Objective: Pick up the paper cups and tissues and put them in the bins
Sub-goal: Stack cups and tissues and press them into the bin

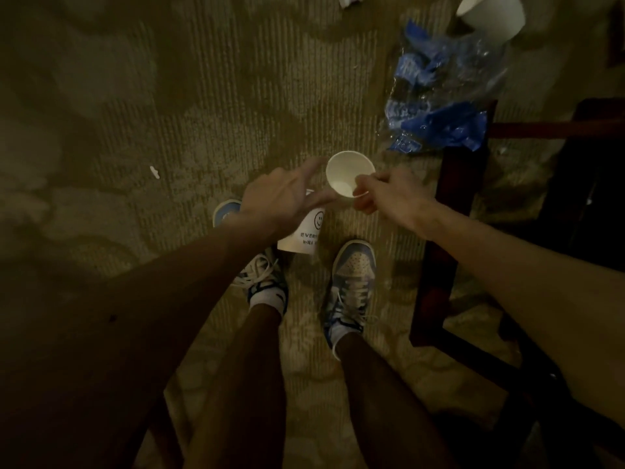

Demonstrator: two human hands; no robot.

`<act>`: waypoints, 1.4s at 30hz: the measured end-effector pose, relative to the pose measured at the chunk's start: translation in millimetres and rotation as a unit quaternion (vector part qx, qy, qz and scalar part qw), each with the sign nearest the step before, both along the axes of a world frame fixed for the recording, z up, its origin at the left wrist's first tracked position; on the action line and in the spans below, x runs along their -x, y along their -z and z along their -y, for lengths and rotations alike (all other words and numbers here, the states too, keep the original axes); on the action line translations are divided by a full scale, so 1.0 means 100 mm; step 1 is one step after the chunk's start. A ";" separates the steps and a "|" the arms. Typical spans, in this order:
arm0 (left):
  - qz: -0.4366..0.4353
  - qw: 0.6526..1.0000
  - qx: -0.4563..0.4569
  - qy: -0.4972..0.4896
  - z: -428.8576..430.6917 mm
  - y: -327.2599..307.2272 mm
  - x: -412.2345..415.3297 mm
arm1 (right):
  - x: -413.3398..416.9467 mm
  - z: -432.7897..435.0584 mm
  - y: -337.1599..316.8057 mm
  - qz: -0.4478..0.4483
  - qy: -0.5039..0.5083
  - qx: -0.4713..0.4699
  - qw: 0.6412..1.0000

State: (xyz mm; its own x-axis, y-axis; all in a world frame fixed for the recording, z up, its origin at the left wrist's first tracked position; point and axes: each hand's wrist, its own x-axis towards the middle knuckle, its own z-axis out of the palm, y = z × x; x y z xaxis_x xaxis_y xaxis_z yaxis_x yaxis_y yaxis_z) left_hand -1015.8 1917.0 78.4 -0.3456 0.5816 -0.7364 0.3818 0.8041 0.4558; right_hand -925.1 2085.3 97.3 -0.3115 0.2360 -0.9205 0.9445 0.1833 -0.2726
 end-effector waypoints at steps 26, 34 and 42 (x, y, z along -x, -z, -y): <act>0.056 0.971 -0.029 -0.230 0.01 -0.48 1.77 | 2.11 -0.31 -0.14 -0.046 0.066 -0.021 0.997; 0.143 0.909 -0.047 -0.389 -0.38 0.24 2.09 | 2.42 -0.90 0.77 -0.046 -0.149 -0.086 0.984; 0.172 0.866 -0.089 -0.461 -0.45 0.67 2.08 | 2.53 -0.95 1.27 -0.007 -0.196 -0.144 0.970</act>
